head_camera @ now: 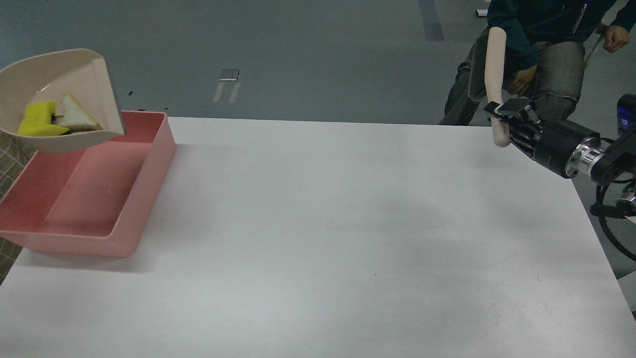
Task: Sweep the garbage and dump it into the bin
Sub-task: 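Tilt the dustpan with the left gripper to dump contents into the bin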
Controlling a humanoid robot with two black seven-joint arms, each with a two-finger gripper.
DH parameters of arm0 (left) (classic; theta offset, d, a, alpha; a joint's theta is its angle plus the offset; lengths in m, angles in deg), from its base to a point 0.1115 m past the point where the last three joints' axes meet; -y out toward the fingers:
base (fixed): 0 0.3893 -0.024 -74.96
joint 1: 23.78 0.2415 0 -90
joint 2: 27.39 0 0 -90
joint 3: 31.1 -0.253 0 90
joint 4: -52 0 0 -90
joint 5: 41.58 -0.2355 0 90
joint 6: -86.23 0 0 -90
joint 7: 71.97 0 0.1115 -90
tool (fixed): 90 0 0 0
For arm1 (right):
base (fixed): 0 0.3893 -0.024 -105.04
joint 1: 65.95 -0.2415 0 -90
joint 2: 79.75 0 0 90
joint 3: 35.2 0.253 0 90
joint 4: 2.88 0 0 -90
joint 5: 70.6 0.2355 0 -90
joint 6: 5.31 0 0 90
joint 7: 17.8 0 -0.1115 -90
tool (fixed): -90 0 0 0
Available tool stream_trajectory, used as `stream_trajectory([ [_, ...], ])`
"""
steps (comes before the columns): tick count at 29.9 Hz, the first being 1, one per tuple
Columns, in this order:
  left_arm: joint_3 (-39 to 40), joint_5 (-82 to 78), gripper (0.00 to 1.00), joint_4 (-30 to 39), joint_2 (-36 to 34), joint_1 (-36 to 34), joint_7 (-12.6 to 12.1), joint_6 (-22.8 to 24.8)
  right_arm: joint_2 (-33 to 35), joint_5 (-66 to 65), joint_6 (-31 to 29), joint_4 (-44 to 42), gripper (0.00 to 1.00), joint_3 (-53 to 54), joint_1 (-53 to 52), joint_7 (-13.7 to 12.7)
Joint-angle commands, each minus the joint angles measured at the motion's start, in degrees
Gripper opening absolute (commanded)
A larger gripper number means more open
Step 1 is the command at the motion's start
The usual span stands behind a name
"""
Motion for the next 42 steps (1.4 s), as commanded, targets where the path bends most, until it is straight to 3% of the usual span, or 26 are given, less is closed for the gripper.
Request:
stream_trajectory([
  [1,0.0,-3.2,0.0,-0.1,-0.2,0.0,0.0,-0.5,-0.3,0.0,0.0,0.0,0.0,0.0,0.1,0.1],
  [4,0.0,-7.1,0.0,-0.1,-0.2,0.0,0.0,-3.6,-0.8,0.0,0.0,0.0,0.0,0.0,0.0,0.1],
  [15,0.0,-13.3,0.0,-6.2,-0.4,-0.7,0.0,-6.5,-1.1,0.0,0.0,0.1,0.0,0.3,0.0,0.1],
  [42,0.0,-52.4,0.0,-5.0,-6.1,-1.3,0.0,-24.1,-1.6,0.0,0.0,0.3,0.0,0.4,-0.3,0.1],
])
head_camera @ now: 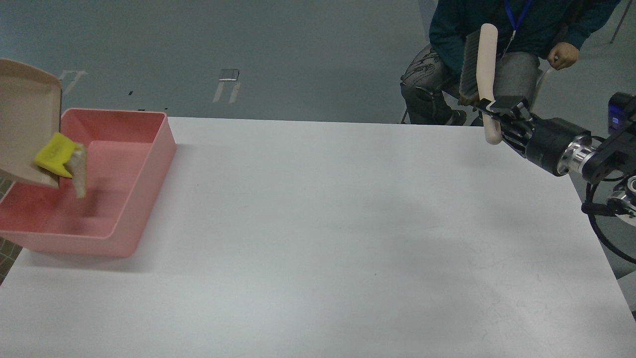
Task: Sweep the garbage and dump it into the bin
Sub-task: 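Tilt the dustpan with the left gripper to dump contents into the bin, then lower the dustpan back onto the table with the left gripper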
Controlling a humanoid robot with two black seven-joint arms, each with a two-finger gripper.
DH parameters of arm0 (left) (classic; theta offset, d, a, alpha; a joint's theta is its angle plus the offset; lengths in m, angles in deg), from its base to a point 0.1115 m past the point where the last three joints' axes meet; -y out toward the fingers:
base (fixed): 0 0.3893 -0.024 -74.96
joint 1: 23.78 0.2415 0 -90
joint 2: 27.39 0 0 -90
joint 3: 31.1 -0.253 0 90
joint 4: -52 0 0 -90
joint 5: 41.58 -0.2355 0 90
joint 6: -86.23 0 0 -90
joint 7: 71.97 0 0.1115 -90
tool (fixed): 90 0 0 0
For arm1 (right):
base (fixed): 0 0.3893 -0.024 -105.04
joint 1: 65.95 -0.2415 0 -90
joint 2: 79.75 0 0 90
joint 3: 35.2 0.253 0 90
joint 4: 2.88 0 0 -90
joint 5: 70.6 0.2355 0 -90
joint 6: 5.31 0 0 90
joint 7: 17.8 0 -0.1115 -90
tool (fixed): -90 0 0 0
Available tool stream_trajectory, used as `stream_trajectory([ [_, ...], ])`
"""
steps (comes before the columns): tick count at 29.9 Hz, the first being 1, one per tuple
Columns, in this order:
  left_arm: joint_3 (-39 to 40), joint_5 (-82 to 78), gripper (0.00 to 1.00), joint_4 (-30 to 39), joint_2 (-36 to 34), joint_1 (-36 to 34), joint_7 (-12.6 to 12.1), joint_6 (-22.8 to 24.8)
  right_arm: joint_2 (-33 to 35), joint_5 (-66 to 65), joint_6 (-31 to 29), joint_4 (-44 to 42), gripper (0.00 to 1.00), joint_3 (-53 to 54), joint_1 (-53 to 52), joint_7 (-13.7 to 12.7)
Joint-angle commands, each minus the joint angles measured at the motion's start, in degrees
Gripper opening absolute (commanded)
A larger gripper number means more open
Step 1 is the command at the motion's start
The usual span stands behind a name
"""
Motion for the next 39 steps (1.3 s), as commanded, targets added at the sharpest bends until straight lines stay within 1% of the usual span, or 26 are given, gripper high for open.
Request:
stream_trajectory([
  [1,0.2,-0.9,0.0,0.0,-1.6,-1.1,0.0,-1.1,0.0,0.0,0.0,0.0,0.0,0.0,0.0,0.0],
  [3,0.2,-0.4,0.0,0.0,-2.1,-3.4,0.0,-0.8,0.0,0.0,0.0,0.0,0.0,0.0,0.0,0.0],
  [4,0.1,0.4,0.0,0.2,-2.5,-6.2,0.0,-0.2,0.0,0.0,-0.1,0.0,0.0,0.0,-0.1,0.0],
  [5,-0.1,1.6,0.0,0.4,-2.8,-9.0,0.0,1.5,0.0,0.0,-0.2,0.0,0.0,0.2,0.0,0.0],
  [6,-0.1,2.3,0.0,0.5,-3.0,-10.3,0.0,2.9,0.0,0.0,-0.2,-0.1,0.0,0.2,0.0,-0.1],
  [7,0.2,3.9,0.0,1.0,-3.2,-12.9,0.0,6.4,0.0,0.0,-0.2,-0.2,0.0,0.2,0.0,0.0],
  [9,0.2,6.1,0.0,1.6,-3.3,-15.7,0.0,9.9,0.1,0.0,-0.3,-0.2,0.0,0.2,-0.1,0.0],
  [10,0.0,8.2,0.0,2.3,-3.1,-18.7,0.0,13.1,0.1,0.0,-0.3,-0.2,0.0,0.2,-0.1,0.0],
  [11,0.0,10.1,0.0,3.2,-2.8,-21.1,-0.6,16.0,0.1,0.0,-0.3,-0.2,0.0,0.1,-0.1,0.0],
  [12,0.0,10.9,0.0,3.8,-2.7,-22.2,-1.3,17.4,0.1,0.0,-0.3,-0.2,0.0,0.1,-0.1,0.0],
  [13,0.1,12.4,0.0,4.8,-2.1,-23.9,-2.8,19.7,0.3,0.0,-0.3,-0.2,0.0,0.1,0.0,0.0],
  [15,0.1,13.8,0.0,6.2,-0.7,-25.1,-3.9,21.4,0.5,0.0,-0.3,-0.3,0.0,0.0,0.0,0.0],
  [16,0.1,14.8,0.0,7.6,1.0,-26.2,-5.1,22.7,0.6,0.0,-0.3,-0.3,0.0,0.0,0.0,0.0],
  [17,0.1,15.3,0.0,8.2,2.1,-26.8,-5.6,23.2,0.6,0.0,-0.3,-0.3,0.0,0.0,0.1,0.0],
  [18,0.0,16.0,0.0,9.3,4.6,-27.7,-7.3,23.8,0.6,0.0,-0.3,-0.3,0.0,0.0,0.2,0.0],
  [19,-0.3,16.2,0.0,10.1,7.4,-28.8,-9.3,24.2,0.6,0.0,-0.3,-0.3,0.0,0.0,0.2,0.0],
  [21,-0.6,16.1,0.0,10.6,10.6,-29.6,-11.1,24.3,0.7,0.0,-0.3,-0.3,0.0,0.1,0.2,0.0],
  [22,-0.9,16.1,0.0,10.8,13.8,-30.0,-12.6,24.3,0.8,0.0,-0.3,-0.3,0.0,0.1,0.2,0.0],
  [23,-1.0,16.1,0.0,10.9,15.5,-30.0,-13.2,24.3,0.8,0.0,-0.3,-0.3,0.0,0.1,0.2,0.0],
  [25,-1.3,16.1,0.0,10.9,21.7,-29.6,-14.7,24.3,1.0,0.0,-0.3,-0.3,0.0,0.1,0.2,0.0],
  [26,-1.8,16.1,0.0,10.9,23.2,-29.5,-14.8,24.3,1.1,0.0,-0.3,-0.3,0.0,0.1,0.2,0.0],
  [27,-2.7,16.1,0.0,10.9,26.1,-29.3,-14.8,24.2,1.3,0.0,-0.4,-0.3,0.0,0.1,0.2,0.0],
  [29,-4.4,16.0,0.0,11.0,28.6,-29.1,-15.0,23.8,1.6,0.0,-0.4,-0.3,0.0,0.1,0.2,0.0],
  [33,-8.3,16.0,0.0,13.2,31.6,-24.4,-15.0,19.1,2.3,0.0,-0.4,-0.3,0.0,0.1,0.7,0.0],
  [37,-9.5,15.5,0.0,14.6,36.4,-21.2,-15.0,17.0,2.6,0.0,-0.4,-0.3,0.0,0.1,0.9,0.0],
  [39,-9.6,15.2,0.0,14.6,39.2,-19.1,-14.9,14.9,2.7,-0.1,-0.5,-0.2,0.0,-0.1,1.0,0.0],
])
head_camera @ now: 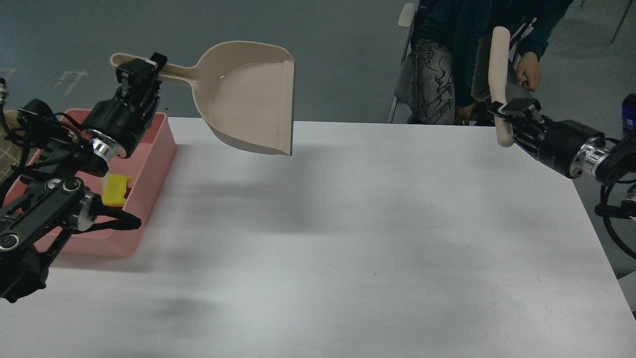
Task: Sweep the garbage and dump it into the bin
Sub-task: 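Lower the dustpan back onto the table with the left gripper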
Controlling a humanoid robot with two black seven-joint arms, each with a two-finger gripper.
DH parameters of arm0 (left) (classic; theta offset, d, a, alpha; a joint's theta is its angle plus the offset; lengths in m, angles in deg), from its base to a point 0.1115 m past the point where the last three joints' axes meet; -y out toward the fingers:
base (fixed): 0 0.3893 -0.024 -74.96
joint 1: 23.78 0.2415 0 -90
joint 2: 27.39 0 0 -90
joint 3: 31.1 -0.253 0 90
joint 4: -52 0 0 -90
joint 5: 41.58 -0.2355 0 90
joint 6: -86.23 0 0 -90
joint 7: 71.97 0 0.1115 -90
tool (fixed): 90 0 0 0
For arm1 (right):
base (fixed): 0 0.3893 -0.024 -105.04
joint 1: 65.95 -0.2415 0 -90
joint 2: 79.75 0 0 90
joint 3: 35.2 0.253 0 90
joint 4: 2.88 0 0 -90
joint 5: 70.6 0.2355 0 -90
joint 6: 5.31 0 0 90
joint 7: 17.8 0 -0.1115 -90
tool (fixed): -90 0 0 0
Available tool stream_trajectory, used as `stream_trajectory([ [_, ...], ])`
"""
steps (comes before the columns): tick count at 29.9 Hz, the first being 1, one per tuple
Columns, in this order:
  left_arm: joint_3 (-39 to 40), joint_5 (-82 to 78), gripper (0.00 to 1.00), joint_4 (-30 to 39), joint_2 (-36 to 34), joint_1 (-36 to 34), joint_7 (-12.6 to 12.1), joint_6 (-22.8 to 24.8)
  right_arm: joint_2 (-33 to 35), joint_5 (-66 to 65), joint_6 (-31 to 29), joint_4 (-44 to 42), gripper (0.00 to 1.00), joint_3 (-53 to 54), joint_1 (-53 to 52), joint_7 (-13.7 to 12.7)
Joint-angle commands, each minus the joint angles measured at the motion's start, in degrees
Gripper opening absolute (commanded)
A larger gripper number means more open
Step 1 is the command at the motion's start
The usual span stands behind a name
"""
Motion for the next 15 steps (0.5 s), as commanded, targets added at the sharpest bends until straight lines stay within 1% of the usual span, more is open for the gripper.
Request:
stream_trajectory([
  [1,-0.4,-0.4,0.0,0.3,4.1,2.8,0.1,-2.9,0.2,-0.1,-0.1,0.1,0.0,-0.2,0.2,0.0],
  [6,-3.1,-4.2,0.0,-0.4,8.0,4.1,0.6,-5.9,0.2,-0.1,-0.1,0.0,0.0,-0.2,0.6,0.0],
  [10,-5.2,-9.3,0.0,-1.5,10.4,4.2,1.1,-6.2,0.2,-0.1,-0.1,0.0,0.0,-0.2,0.6,0.0],
  [15,-6.7,-15.9,0.0,-4.9,13.2,4.5,2.2,-6.3,0.2,-0.1,-0.1,0.0,0.0,-0.4,0.7,0.0],
])
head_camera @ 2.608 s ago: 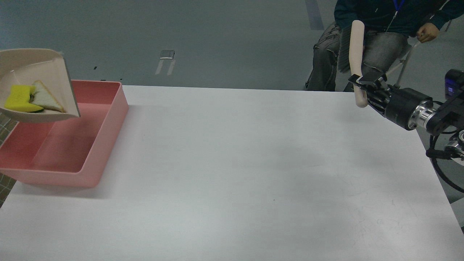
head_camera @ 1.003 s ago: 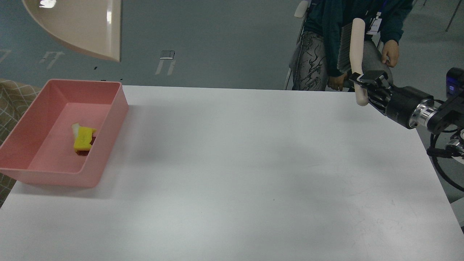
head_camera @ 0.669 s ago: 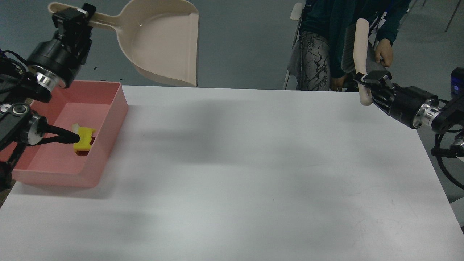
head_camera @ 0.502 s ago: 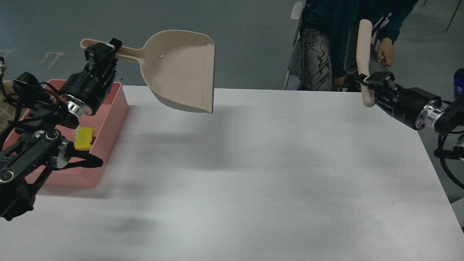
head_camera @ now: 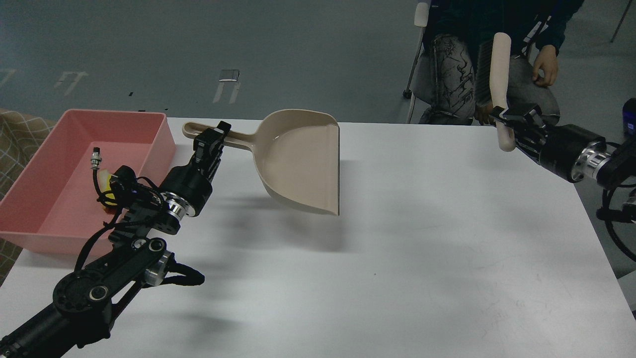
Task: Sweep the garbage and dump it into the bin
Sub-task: 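Lower the dustpan back onto the table with the left gripper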
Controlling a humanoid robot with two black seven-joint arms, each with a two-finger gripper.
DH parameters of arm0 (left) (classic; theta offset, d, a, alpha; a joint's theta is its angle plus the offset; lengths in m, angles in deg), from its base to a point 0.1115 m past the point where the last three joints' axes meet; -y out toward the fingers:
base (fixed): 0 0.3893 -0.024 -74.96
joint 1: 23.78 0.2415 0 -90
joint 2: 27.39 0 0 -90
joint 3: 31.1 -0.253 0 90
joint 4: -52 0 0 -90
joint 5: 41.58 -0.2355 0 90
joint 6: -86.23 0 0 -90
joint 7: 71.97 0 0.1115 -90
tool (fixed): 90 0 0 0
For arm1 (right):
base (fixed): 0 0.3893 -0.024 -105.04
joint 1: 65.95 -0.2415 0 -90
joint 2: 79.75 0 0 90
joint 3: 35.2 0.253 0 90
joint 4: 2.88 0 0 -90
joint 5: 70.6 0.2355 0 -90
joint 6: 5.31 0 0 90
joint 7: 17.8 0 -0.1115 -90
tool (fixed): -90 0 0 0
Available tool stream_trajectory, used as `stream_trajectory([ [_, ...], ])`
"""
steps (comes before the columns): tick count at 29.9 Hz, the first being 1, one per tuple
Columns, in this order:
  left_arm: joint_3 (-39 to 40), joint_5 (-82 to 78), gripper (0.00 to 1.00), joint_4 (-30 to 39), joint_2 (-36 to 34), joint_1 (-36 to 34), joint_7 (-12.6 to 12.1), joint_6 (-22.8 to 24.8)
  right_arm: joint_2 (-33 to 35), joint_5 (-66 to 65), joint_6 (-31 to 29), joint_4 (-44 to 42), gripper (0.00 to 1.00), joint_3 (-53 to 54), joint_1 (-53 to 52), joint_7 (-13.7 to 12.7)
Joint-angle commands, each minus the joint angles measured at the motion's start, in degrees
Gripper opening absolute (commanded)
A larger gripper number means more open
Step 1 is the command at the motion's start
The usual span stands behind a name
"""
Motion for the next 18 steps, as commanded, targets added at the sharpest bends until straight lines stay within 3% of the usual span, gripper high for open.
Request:
stream_trajectory([
  [1,-0.5,-3.4,0.0,-2.9,2.4,0.0,0.6,-0.2,0.0,0.0,0.0,0.1,0.0,-0.1,0.2,0.0],
  [18,-0.5,-5.5,0.0,-8.6,5.5,2.4,2.0,-1.8,0.5,0.0,-0.7,0.7,0.0,-0.5,1.7,0.2],
])
